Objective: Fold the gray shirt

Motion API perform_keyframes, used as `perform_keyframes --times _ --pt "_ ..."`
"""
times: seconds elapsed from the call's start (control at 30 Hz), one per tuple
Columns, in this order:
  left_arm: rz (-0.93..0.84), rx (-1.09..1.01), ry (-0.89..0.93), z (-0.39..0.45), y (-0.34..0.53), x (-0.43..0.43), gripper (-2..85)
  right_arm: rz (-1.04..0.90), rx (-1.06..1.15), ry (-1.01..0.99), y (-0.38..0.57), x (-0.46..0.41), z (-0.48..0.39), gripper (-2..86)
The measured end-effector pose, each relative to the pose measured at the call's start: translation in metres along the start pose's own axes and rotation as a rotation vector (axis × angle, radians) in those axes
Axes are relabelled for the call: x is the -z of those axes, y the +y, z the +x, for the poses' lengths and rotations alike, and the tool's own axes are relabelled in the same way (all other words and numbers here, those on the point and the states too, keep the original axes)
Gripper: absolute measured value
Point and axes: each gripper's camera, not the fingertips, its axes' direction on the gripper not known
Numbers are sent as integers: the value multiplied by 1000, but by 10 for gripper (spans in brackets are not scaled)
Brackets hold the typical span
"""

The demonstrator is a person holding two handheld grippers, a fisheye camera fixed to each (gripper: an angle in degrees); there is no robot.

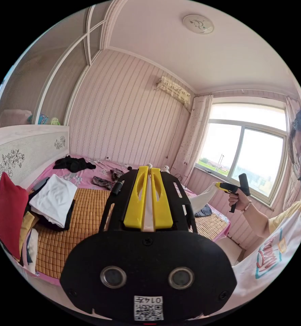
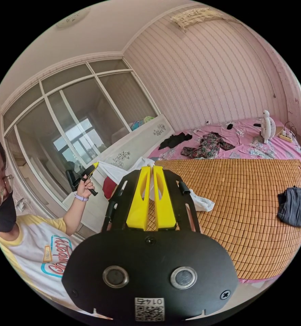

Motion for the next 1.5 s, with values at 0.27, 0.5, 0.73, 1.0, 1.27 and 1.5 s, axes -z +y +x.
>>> perform_keyframes --times 0.27,0.5,0.73,1.0,1.27,1.5 --pt "-133 107 7 -16 43 -49 -7 -114 -151 66 -6 -55 -9 1" --pt "-34 118 81 -3 22 -43 -7 -36 -236 -208 -20 -26 -17 5" --pt "74 84 73 9 -10 -25 -7 11 -179 -345 -34 -5 -49 7" --pt "88 88 42 14 -16 -27 -7 21 -148 -445 -40 5 -50 8" --pt "96 75 40 24 -23 -34 -7 56 -119 -483 -46 16 -47 8" --pt "94 74 34 33 -22 -38 -7 74 -119 -508 -46 25 -43 8"
